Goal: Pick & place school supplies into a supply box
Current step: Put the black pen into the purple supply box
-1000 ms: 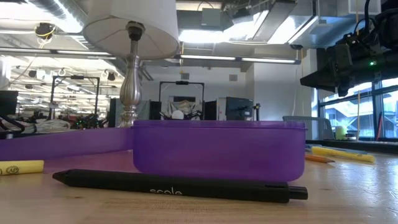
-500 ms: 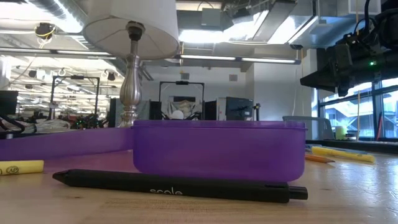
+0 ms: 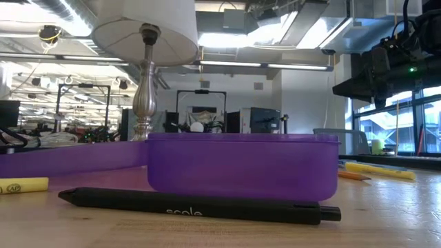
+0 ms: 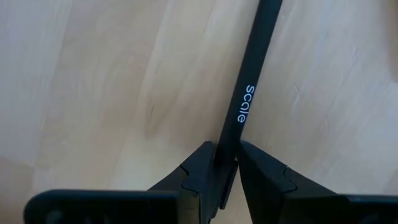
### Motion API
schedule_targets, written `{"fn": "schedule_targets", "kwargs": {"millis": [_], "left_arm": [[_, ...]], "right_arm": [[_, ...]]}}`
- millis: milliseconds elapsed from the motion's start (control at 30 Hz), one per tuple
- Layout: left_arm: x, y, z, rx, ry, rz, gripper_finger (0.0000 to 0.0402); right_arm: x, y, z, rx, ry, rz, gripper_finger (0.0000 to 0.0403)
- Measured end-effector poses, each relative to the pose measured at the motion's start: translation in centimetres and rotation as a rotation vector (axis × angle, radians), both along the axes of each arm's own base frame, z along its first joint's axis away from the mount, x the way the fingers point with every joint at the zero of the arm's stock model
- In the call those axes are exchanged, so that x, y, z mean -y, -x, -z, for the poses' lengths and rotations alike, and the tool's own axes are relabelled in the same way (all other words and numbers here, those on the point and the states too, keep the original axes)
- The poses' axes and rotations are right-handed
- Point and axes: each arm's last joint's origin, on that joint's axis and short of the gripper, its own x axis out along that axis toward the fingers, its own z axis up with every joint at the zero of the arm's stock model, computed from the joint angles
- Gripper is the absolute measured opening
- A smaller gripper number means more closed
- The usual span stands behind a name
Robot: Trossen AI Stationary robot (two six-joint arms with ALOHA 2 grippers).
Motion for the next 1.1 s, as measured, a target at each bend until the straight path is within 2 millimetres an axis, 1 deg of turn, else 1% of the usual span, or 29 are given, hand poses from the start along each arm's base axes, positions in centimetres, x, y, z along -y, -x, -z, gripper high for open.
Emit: {"fn": "schedule_targets", "kwargs": {"millis": [433, 533, 600, 733, 967, 1100], "left_arm": [[-0.01, -0.03, -0.03, 0.009, -0.006, 0.006, 0.0071], [-0.03, -0.08, -0.03, 0.024, -0.023, 0.051, 0.0070], [-0.02, -0.13, -0.04, 0.029, -0.023, 0.050, 0.0069], [0.00, -0.13, -0.04, 0.031, -0.012, 0.010, 0.0058], [0.05, -0.41, -0.08, 0.041, 0.010, -0.016, 0.0026], [-0.06, -0.74, -0.12, 0.041, 0.020, -0.029, 0.0019]], "right_arm": [[0.00, 0.00, 0.00, 0.000, 0.000, 0.000, 0.0062], [0.00, 0.00, 0.01, -0.001, 0.000, 0.000, 0.0062], [0.00, 0.00, 0.00, 0.000, 0.000, 0.000, 0.0062], [0.00, 0.00, 0.01, -0.001, 0.001, 0.000, 0.0062], [0.00, 0.00, 0.00, -0.002, 0.003, 0.000, 0.0062], [0.00, 0.00, 0.00, -0.002, 0.003, 0.001, 0.0062]]}}
